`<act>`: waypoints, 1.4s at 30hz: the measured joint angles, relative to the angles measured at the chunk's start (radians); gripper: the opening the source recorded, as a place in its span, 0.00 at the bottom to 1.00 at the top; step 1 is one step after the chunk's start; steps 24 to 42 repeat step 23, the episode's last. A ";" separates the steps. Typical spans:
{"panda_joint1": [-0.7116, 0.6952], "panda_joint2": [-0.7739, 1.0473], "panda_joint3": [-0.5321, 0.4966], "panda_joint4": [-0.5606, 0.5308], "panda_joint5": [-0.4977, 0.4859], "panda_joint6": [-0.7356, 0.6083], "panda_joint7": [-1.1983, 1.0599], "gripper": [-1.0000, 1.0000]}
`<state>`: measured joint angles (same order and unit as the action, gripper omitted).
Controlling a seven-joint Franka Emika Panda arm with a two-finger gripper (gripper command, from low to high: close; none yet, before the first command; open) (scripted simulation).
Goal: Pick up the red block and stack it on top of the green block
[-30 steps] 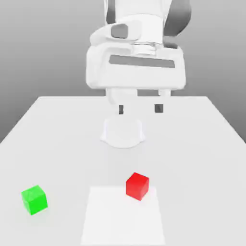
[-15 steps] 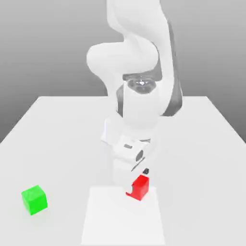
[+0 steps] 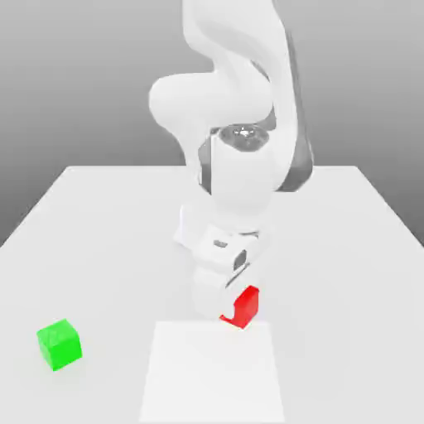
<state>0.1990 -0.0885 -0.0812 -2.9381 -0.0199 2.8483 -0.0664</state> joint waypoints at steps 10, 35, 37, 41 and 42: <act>-0.311 0.072 -0.197 0.233 0.050 -0.162 0.179 0.00; -0.485 0.311 -0.198 0.359 0.198 -0.061 0.174 1.00; -0.485 0.311 -0.198 0.359 0.198 -0.061 0.174 1.00; -0.485 0.311 -0.198 0.359 0.198 -0.061 0.174 1.00; -0.485 0.311 -0.198 0.359 0.198 -0.061 0.174 1.00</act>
